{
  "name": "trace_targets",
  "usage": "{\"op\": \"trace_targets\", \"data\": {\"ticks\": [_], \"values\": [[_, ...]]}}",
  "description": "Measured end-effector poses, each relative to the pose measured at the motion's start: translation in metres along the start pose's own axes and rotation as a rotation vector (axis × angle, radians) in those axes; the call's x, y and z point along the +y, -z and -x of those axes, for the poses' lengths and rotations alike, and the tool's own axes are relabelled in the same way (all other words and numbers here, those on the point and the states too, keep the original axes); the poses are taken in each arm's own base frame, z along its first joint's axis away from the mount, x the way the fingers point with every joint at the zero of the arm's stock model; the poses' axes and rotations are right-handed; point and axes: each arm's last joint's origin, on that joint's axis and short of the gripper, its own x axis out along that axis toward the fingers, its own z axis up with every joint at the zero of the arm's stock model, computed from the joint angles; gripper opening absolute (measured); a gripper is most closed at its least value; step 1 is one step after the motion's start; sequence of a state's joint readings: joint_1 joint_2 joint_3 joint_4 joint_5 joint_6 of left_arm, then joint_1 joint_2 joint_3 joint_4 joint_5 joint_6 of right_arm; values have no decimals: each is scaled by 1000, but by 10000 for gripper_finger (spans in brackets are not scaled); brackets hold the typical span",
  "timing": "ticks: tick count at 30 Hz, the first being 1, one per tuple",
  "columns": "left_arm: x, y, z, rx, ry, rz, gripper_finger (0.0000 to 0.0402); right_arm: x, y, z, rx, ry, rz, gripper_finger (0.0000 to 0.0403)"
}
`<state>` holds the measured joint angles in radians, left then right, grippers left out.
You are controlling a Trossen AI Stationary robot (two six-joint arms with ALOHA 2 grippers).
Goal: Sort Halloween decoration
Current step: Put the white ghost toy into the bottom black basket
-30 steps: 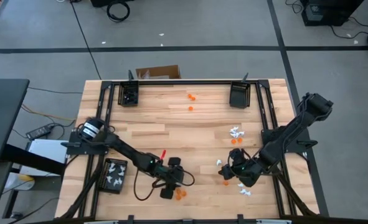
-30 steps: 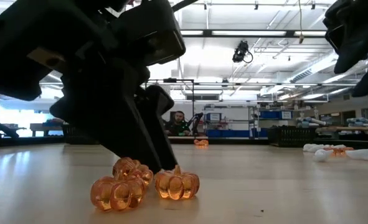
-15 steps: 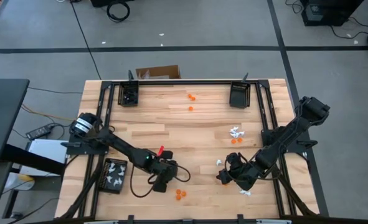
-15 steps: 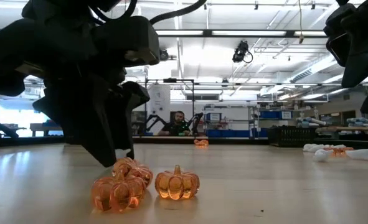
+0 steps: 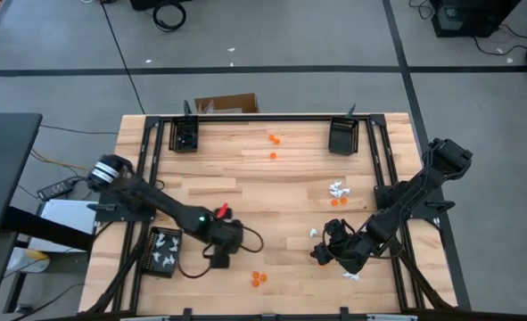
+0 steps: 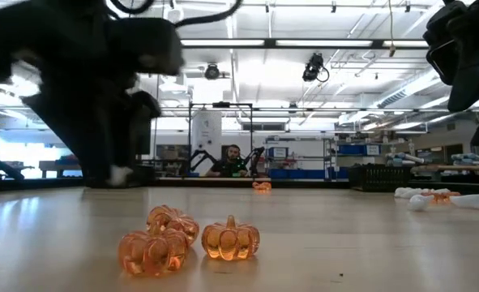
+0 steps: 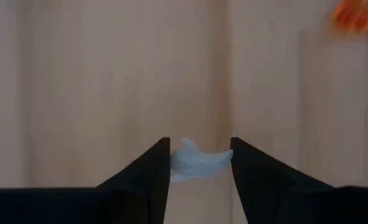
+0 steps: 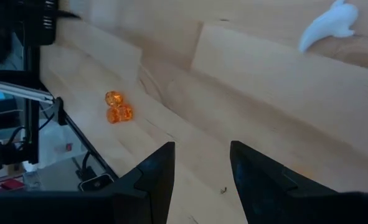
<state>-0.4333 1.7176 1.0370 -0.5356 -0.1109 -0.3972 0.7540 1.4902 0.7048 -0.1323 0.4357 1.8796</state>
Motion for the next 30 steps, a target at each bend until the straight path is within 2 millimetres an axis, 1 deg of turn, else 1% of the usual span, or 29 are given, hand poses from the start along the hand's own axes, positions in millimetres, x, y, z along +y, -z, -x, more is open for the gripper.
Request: {"op": "trace_targets", "data": {"ticks": [2,5,8,12,16,19,22,26,28,30], "values": [[3,8,17,51,-20,30,159,0,0,0,0,2,10,162],[2,26,46,143,-45,58,159,0,0,0,7,5,16,162],[-3,51,71,257,-89,89,159,0,0,0,7,6,23,162],[-16,78,90,346,-156,111,159,-1,-1,0,-49,-2,42,162],[-29,94,96,400,-170,131,158,-1,-3,0,-99,-11,56,162],[-30,100,98,441,-197,169,158,-2,-3,1,-98,-4,71,162],[-23,112,92,445,-189,214,158,-5,-4,1,-105,24,85,162],[-10,137,74,481,-41,330,158,-3,-6,7,-106,34,121,162],[-5,146,72,520,11,415,158,1,-8,14,-109,74,167,162],[-2,148,76,529,25,525,162,6,-11,24,-109,127,232,162]]}}
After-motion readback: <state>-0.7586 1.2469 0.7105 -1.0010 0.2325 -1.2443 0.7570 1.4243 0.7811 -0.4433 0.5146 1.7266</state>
